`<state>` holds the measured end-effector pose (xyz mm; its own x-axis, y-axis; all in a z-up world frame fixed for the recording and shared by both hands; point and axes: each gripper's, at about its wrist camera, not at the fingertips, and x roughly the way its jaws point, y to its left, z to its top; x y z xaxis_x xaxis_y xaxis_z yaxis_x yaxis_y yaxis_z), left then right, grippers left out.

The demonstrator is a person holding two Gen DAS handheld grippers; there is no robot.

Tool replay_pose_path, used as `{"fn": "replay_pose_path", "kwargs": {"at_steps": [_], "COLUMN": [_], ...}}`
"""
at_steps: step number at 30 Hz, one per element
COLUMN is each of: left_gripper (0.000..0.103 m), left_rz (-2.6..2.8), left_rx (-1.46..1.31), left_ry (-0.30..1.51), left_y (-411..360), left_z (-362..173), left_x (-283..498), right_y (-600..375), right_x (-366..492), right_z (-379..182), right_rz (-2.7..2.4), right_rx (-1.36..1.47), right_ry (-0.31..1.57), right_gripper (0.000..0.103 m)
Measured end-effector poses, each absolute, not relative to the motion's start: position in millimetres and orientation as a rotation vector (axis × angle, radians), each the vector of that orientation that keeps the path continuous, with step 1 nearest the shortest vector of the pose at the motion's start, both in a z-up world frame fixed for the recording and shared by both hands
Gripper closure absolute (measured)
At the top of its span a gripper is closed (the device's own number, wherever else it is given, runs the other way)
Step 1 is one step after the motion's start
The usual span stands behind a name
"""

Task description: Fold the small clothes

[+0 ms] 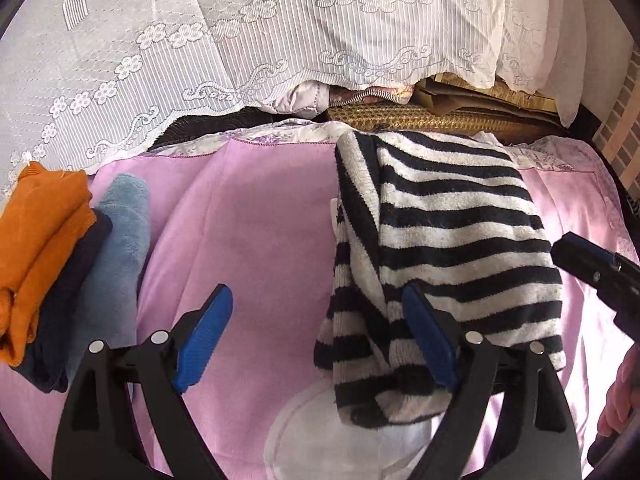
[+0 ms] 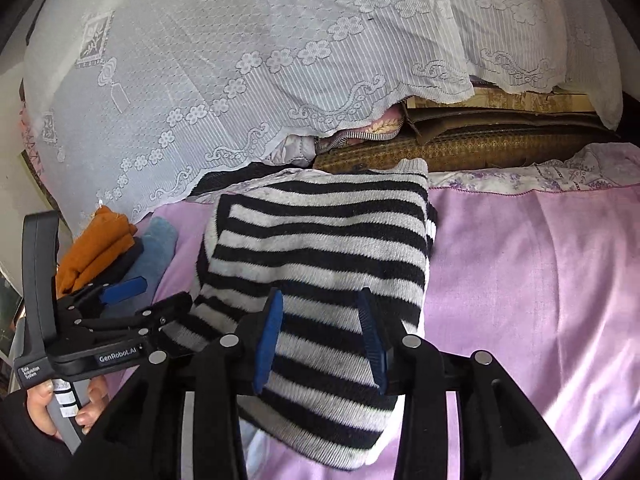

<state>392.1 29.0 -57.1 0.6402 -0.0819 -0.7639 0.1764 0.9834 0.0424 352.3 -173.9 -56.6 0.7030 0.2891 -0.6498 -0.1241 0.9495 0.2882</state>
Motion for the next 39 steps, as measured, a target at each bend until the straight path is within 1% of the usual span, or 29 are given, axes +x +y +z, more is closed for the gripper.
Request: {"fn": "replay_pose_path", "kwargs": {"at_steps": [2,4,6,9,14,15,16,18,21,22,24,25,27,28,33,39], "left_gripper": [0.019,0.019,0.019,0.019,0.019,0.019,0.019,0.019,0.019,0.019,0.019,0.018,0.012,0.011,0.005,0.005], "left_rz": [-0.137,-0.129,-0.124,-0.112,-0.084,-0.08,-0.075,-0.068,-0.056,-0.053,-0.051,-0.049,-0.045,-0.041,-0.038,-0.074], "left_rx": [0.121,0.122,0.119,0.118,0.133,0.131,0.13,0.128,0.137,0.14,0.143,0.142,0.135,0.134,0.146,0.068], "left_ry": [0.855,0.844,0.828,0.796,0.743,0.735,0.728,0.716,0.696,0.69,0.681,0.677,0.668,0.66,0.623,0.689], "left_y": [30,31,33,36,37,37,37,37,34,34,33,32,32,32,30,32], "left_z": [-51,-44,-35,-18,10,15,21,31,44,48,56,59,65,68,82,87], "left_x": [381,369,357,339,307,300,293,278,253,244,226,217,199,189,149,132], "right_y": [-168,-164,-162,-162,-163,-163,-162,-159,-155,-155,-155,-155,-154,-153,-149,-150], "right_x": [341,337,336,325,292,283,274,252,222,213,196,187,170,162,131,111], "right_z": [-61,-75,-90,-84,-51,-43,-35,-20,1,8,20,25,35,39,50,59], "right_rz": [0.231,0.22,0.212,0.207,0.221,0.225,0.226,0.224,0.225,0.22,0.211,0.208,0.198,0.19,0.196,0.206], "right_rx": [0.214,0.203,0.204,0.201,0.221,0.221,0.221,0.22,0.213,0.211,0.217,0.221,0.219,0.213,0.194,0.191], "right_ry": [0.788,0.868,0.94,0.93,0.85,0.833,0.816,0.779,0.738,0.73,0.72,0.712,0.697,0.69,0.662,0.646], "right_gripper": [0.055,0.053,0.053,0.053,0.052,0.051,0.046,0.039,0.034,0.03,0.026,0.023,0.019,0.018,0.017,0.017]}}
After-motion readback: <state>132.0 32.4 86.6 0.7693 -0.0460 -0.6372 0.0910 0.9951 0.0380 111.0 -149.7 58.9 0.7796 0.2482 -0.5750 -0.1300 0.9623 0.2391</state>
